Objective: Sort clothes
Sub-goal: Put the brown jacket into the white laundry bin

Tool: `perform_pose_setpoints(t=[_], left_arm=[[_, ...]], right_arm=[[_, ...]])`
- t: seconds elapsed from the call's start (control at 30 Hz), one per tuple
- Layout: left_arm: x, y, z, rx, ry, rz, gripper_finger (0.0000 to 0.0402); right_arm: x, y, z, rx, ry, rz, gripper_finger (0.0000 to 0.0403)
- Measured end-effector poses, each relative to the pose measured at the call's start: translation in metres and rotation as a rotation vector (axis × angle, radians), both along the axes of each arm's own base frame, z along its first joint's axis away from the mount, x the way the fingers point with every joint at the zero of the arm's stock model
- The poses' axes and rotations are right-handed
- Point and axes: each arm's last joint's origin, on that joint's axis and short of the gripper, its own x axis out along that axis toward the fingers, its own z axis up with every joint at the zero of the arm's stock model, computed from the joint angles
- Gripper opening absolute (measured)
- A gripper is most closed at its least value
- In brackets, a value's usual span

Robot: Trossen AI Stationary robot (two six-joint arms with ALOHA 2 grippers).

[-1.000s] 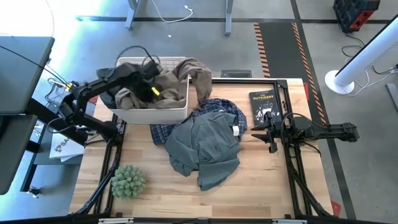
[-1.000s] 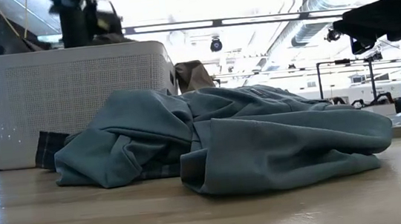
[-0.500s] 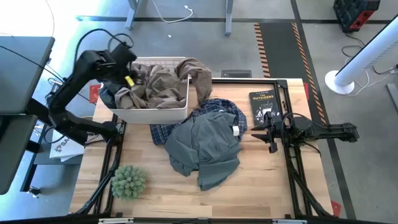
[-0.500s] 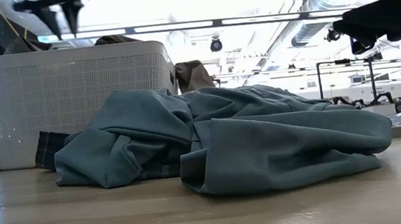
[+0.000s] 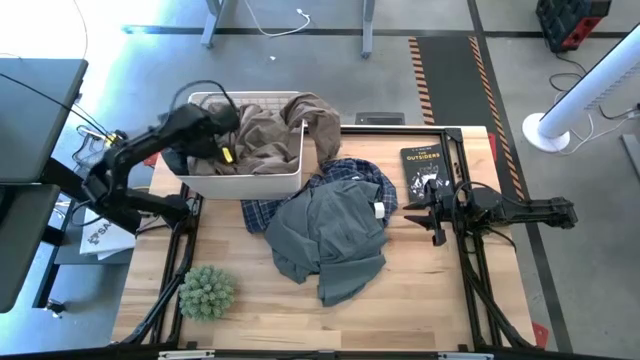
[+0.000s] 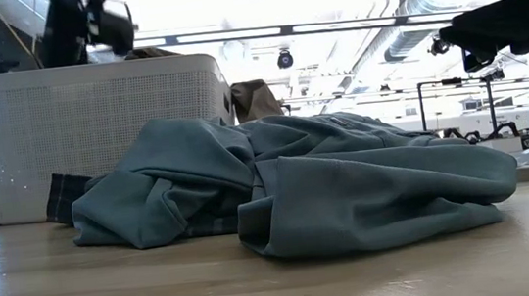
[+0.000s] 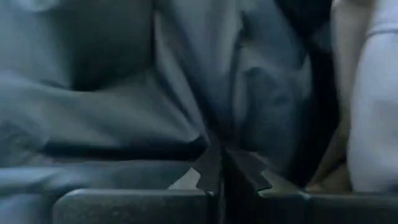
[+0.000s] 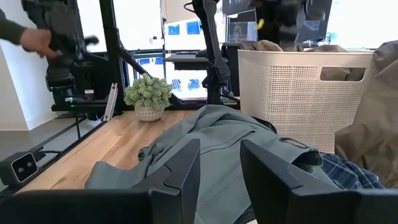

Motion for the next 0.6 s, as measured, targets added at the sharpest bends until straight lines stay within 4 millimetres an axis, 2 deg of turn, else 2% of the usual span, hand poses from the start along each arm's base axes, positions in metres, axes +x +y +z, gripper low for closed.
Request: perform_pose_setpoints(t=[0.13,0.43,0.53,0.6], left_arm=[[0.007,0.003,-0.038,-0.068,-0.079,-0.050,0.0003],[0.028,0.010,-0.109,-0.171,-0.475,-0.175,0.0001],[0.028,0.010,-0.119,-0.220,-0.480,-0.181,0.0001],[0.027,0.009,-0.115,-0.222,-0.456,-0.185,0.0001]], right_arm=[[0.000,0.000,0.000,0.000,0.000,0.000,0.0112],[0.000,0.000,0.000,0.000,0.000,0.000,0.0112],[0.000,0.000,0.000,0.000,0.000,0.000,0.0112],[0.000,0.000,0.000,0.000,0.000,0.000,0.0112]])
